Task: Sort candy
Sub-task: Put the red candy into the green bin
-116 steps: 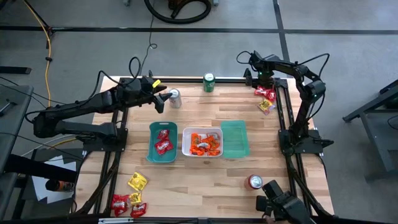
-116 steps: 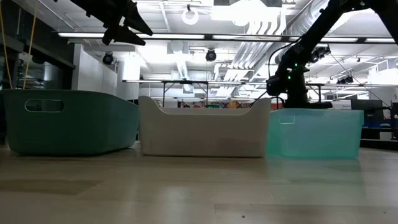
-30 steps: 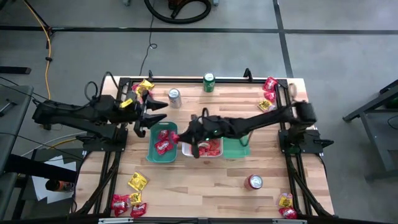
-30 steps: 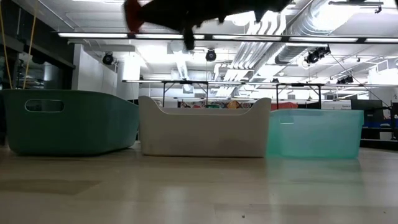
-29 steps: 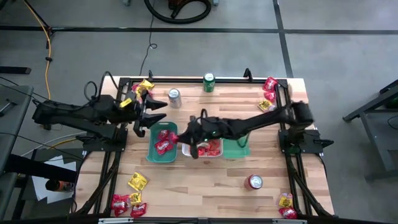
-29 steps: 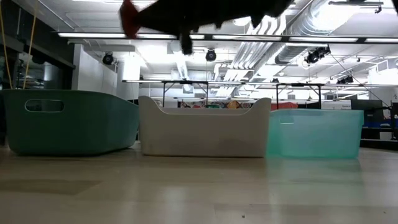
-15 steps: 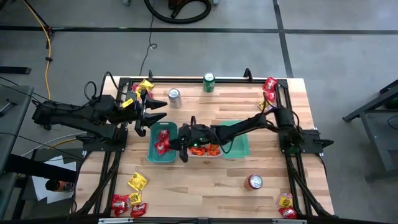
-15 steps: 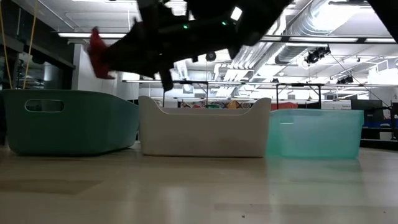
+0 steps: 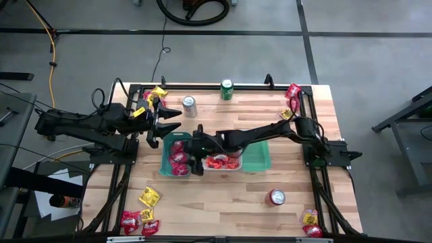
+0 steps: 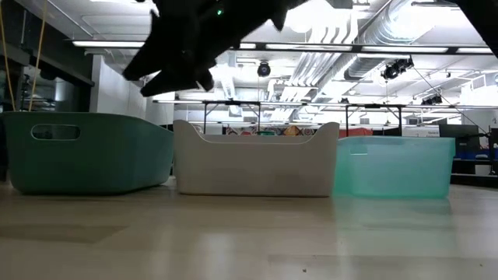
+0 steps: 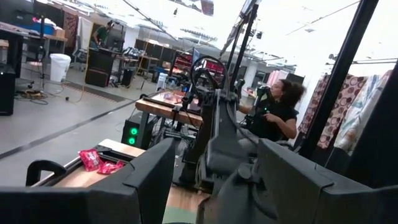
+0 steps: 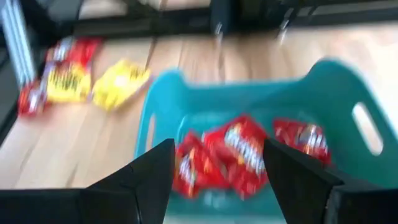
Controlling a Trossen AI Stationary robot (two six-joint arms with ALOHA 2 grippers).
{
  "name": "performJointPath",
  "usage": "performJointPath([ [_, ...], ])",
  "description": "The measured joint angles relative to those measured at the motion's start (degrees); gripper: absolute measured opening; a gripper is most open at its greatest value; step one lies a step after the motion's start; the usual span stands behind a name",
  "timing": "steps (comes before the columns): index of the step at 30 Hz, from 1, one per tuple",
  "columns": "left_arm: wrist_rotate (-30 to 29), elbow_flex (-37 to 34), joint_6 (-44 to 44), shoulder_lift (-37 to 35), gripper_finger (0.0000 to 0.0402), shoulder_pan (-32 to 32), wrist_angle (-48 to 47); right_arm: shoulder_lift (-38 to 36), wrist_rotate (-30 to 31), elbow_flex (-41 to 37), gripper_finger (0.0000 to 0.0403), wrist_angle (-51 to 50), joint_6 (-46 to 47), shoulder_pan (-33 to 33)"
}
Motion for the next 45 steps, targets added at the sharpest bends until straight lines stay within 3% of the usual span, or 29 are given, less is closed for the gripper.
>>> performJointPath([
  [7,0.0,0.0,0.0,0.0,0.0216,0.2,-1.6,-2.3,-1.9,9.0,0.0238,-27.8,-10.9,-0.2],
  [13,-0.2,0.0,0.0,0.0,0.0216,0.2,-3.0,-11.8,-1.4,2.0,0.0238,-39.4,-10.4,-1.4],
  [20,-3.7,0.0,0.0,0.0,0.0216,0.2,-4.5,-31.3,2.4,-21.4,0.0238,-32.9,1.7,-0.6],
  [25,-4.1,0.0,-3.2,0.0,0.0216,0.2,-6.7,-45.3,8.6,-36.2,0.0238,-17.3,15.4,2.2],
  [29,-3.1,0.0,-8.0,0.9,0.0216,0.2,-7.6,-51.7,13.4,-44.3,0.0238,-4.3,22.6,3.8],
  [32,1.0,3.5,-11.0,3.3,0.0213,-1.0,-16.1,-53.5,15.9,-47.6,0.0238,1.3,24.3,4.1],
  [39,9.0,19.7,-15.4,15.8,0.0207,-11.8,-52.8,-52.3,16.6,-48.8,0.0238,2.2,22.9,4.1],
  [42,11.2,22.9,-17.1,20.9,0.0206,-19.2,-62.1,-51.9,16.7,-48.8,0.0238,2.5,22.4,4.0],
  [45,13.0,22.7,-20.3,24.4,0.0206,-27.1,-65.2,-51.7,16.7,-48.8,0.0238,2.0,22.4,4.0],
])
